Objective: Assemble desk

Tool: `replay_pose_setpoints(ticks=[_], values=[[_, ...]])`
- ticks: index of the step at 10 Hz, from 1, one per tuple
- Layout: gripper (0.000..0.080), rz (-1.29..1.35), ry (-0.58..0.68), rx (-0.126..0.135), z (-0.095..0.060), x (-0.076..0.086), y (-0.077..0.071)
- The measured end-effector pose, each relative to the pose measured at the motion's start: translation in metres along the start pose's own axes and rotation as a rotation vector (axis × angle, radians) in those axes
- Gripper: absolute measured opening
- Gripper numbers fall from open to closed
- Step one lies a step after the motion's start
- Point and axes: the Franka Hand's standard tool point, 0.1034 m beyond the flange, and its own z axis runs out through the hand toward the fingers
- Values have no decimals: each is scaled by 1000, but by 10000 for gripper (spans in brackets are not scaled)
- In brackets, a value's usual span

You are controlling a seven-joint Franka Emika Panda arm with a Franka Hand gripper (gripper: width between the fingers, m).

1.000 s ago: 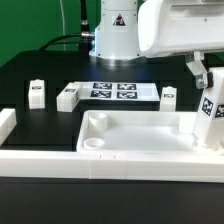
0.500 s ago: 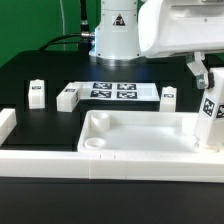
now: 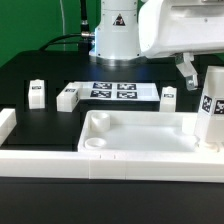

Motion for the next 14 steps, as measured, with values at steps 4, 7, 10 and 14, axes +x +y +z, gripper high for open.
replay_pose_setpoints(ticks=[4, 7, 10, 14], values=[[648, -1, 0, -2, -8, 2, -1], [648, -9, -31, -1, -19, 6, 0], [648, -2, -148, 24, -18, -2, -6], [648, 20, -356, 67, -13, 5, -10]])
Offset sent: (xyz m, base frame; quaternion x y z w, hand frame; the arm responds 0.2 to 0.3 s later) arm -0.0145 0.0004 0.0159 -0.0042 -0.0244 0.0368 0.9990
